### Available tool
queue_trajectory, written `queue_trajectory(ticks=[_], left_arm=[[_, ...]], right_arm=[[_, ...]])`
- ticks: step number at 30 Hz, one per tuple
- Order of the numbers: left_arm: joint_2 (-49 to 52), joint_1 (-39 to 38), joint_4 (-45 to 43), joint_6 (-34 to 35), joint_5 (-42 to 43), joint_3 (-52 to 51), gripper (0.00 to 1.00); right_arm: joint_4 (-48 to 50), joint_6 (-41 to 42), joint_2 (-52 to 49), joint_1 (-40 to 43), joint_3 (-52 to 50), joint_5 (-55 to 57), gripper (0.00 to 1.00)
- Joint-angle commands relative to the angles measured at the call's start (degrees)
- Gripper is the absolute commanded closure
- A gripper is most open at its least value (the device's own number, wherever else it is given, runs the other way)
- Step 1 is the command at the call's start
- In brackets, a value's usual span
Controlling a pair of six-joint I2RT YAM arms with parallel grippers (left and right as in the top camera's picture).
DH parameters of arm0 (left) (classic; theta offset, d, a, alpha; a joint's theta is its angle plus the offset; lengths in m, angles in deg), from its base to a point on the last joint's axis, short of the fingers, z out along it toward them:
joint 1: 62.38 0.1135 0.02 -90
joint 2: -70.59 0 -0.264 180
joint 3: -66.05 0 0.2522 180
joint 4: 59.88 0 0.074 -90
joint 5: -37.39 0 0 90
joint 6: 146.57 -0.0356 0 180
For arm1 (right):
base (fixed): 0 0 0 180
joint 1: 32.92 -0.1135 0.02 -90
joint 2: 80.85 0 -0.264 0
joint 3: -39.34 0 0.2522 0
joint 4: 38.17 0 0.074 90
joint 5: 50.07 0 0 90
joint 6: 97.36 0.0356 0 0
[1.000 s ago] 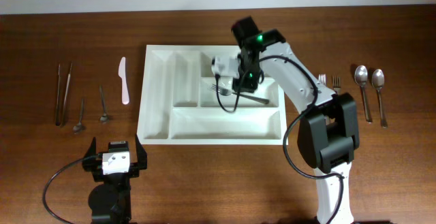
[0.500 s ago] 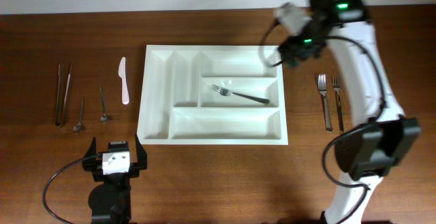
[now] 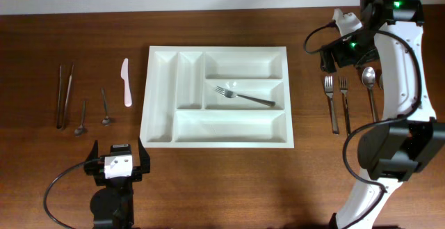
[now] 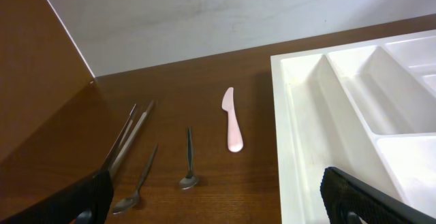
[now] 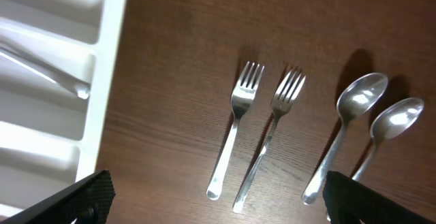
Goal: Pack container
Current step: 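Move the right gripper back over the remaining forks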
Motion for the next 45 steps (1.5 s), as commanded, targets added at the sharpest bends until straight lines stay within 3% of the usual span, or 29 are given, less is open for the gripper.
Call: queue_trajectory(ticks=[1,10,15,27,45], left_arm=[[-0.5,-0.3,-0.2,-0.5,0.6,-0.3,0.01],[-0.5,-0.3,-0.2,-0.5,0.6,-0.3,0.01],[-0.5,-0.3,-0.2,-0.5,0.6,-0.3,0.01],[-0.5,-0.3,-0.2,-0.5,0.6,-0.3,0.01],[-0.5,-0.3,-0.2,-0.5,0.6,-0.3,0.01]], right_arm=[[-0.1,2.1,-3.5,1.0,0.3,0.3,0.01],[-0.4,3.2,-9.6,0.6,0.2,-0.6,0.01],[-0.3,13.3,-10.8,0.6,0.2,-3.2,0.01],[3.5,12.7,-11.3,0.7,-7.9,-0.9,0.01],[-0.1,15.1,-7.4,0.7,-8.2,1.6,0.01]])
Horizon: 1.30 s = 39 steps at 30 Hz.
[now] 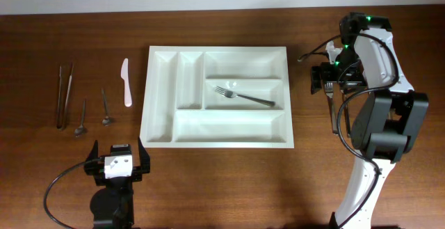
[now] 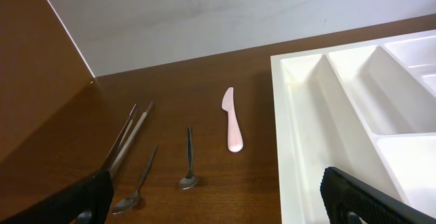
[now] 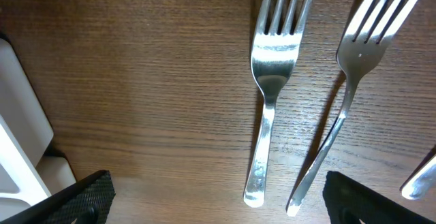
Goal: Pack container
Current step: 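Move the right gripper back over the remaining forks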
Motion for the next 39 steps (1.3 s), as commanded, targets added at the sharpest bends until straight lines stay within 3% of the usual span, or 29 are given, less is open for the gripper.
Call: queue_trajectory(ticks=[1,10,39], left_arm=[[-0.5,-0.3,-0.2,-0.5,0.6,-0.3,0.01],[-0.5,-0.3,-0.2,-0.5,0.6,-0.3,0.01],[-0.5,-0.3,-0.2,-0.5,0.6,-0.3,0.01]], right_arm=[[-1.0,1.0,3.5,0.2,-0.4,1.1,0.01],[6.9,1.9,3.7,-0.2,-9.6,1.1,0.01],[13.9,1.7,2.4,-0.2,-13.5,2.9,0.01]])
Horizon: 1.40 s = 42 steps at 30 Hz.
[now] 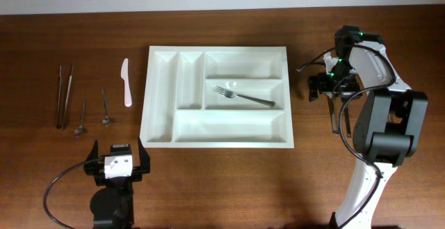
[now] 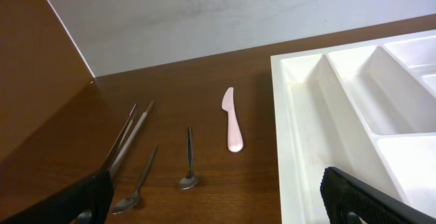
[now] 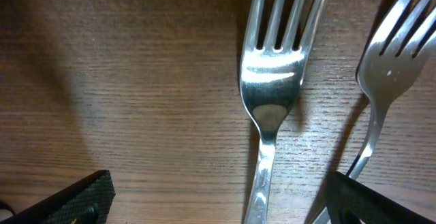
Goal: Pack container
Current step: 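Move the right gripper back over the remaining forks, then lower the right gripper and close it on the next fork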
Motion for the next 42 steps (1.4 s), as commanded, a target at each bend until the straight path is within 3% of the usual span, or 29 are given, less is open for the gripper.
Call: queue_trajectory(ticks=[1,42], left_arm=[[-0.5,-0.3,-0.2,-0.5,0.6,-0.3,0.01],[-0.5,-0.3,-0.2,-0.5,0.6,-0.3,0.01]], right_arm=[[0.6,0.5,-0.4,-0.2,-0.3,0.8,0.01],[2.2,-3.7,-3.0,2.6,-0.7,2.0,0.0]])
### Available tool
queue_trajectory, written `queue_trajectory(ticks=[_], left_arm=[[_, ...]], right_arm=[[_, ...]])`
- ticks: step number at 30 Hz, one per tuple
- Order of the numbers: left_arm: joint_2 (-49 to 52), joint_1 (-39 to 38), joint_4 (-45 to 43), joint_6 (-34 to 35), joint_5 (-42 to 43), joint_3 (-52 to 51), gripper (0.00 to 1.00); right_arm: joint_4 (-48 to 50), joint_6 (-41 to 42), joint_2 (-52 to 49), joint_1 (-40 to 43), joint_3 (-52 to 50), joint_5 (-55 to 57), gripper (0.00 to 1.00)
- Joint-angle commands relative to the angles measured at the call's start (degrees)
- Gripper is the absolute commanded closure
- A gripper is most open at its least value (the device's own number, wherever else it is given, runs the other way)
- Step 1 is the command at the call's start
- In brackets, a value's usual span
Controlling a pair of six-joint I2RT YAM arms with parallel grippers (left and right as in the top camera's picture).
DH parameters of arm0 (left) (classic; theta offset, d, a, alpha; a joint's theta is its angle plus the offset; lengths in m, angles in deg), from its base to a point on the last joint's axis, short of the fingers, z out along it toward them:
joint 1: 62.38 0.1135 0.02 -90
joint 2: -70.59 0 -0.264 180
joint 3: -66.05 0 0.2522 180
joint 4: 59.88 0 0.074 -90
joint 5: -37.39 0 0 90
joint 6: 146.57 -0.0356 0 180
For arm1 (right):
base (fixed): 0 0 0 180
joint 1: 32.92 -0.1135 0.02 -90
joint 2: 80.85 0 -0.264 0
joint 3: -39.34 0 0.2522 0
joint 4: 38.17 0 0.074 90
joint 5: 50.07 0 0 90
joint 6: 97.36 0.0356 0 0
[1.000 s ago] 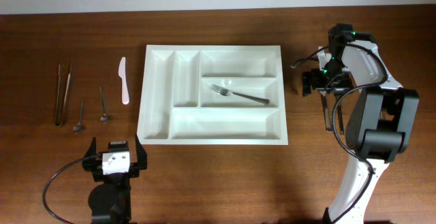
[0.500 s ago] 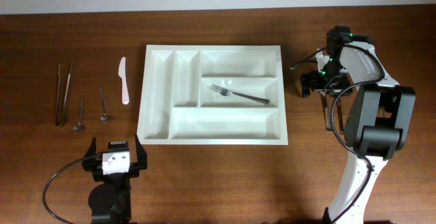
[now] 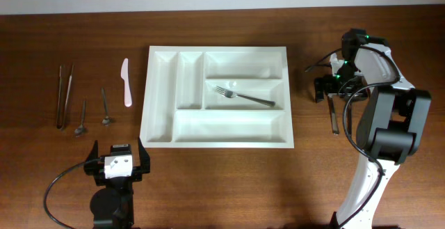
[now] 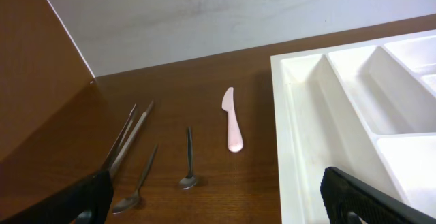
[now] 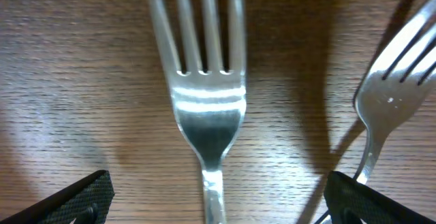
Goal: Pack container
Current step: 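Lower the right gripper and close it on the next fork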
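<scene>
A white cutlery tray (image 3: 219, 49) lies mid-table, with one fork (image 3: 243, 95) in its middle right compartment. To the tray's right my right gripper (image 3: 327, 90) hangs low over a loose fork (image 5: 208, 108). It is open, with its fingers (image 5: 75, 200) on either side of the fork's neck. A second fork (image 5: 385, 125) lies just right of that one. My left gripper (image 3: 117, 161) sits open at the front left with nothing in it. Its wrist view shows the tray's left end (image 4: 300, 115).
Left of the tray lie a pink knife (image 3: 126, 83), two small spoons (image 3: 106, 109) and a pair of long tongs (image 3: 64, 95). The right arm (image 3: 379, 97) covers the table right of the forks. A pale wall runs behind the table.
My right gripper has come closer to the table. The left fork's head now fills the wrist view, centred between the open fingers. The left arm has not moved.
My right gripper was high over two forks and two spoons right of the tray. Then it was lower over the two forks, then lower again over the left one, and now it straddles that fork. One fork lay in the tray throughout.
</scene>
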Motion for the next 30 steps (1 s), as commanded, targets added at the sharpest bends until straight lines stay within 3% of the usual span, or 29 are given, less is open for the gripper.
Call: queue_trajectory(ticks=[1,15,24,30], left_arm=[[-0.5,-0.3,-0.2,-0.5,0.6,-0.3,0.01],[-0.5,-0.3,-0.2,-0.5,0.6,-0.3,0.01],[-0.5,-0.3,-0.2,-0.5,0.6,-0.3,0.01],[-0.5,-0.3,-0.2,-0.5,0.6,-0.3,0.01]], right_arm=[[-0.1,-1.5,-0.8,-0.3,-0.6,0.6,0.0],[-0.1,-1.7,-0.8,-2.2,-0.6,0.6,0.06],[0.5,-1.9,-0.8,-2.2,-0.6,0.7,0.21],[0.8,-2.2,-0.9,-2.2,-1.0,0.7,0.26]])
